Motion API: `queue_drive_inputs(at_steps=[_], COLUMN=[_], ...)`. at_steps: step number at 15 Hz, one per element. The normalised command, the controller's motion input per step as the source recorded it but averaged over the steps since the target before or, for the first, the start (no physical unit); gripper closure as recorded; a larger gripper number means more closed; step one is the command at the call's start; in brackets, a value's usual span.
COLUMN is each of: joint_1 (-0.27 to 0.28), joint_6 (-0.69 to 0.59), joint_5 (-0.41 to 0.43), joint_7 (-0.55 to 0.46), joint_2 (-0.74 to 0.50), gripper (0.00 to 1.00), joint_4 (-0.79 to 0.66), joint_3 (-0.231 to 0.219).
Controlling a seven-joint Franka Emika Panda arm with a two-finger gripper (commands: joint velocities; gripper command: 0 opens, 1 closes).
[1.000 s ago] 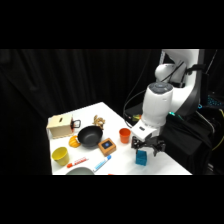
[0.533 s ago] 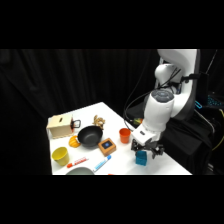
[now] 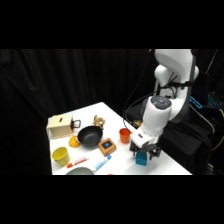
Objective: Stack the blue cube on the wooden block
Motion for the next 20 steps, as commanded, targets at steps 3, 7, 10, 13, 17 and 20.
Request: queue_drive_inputs(at_steps=[3,7,10,13,17,20], joint_1=[0.145,0.117,0.100,0.101,0.060,-0.014], joint_6=[0.13,0.11,0.09,0.03,-0.16,-0.32], joint_5=[-0.166,-0.149,-0.136,-0.122,-0.034,0.027], joint_7=[0.18,0.16,0.15,0.14,0.11,0.05], joint_2=[0.11,0.08,0.03,-0.02,-0.19,-0.34], gripper=[0.04,0.38,0.64,0.72,0.75,0.75], joint_4=[0.09,0.09,0.07,0.05,0.00,-0.03], joint_3=[-0.166,-0.139,-0.105,-0.081,0.002,0.072])
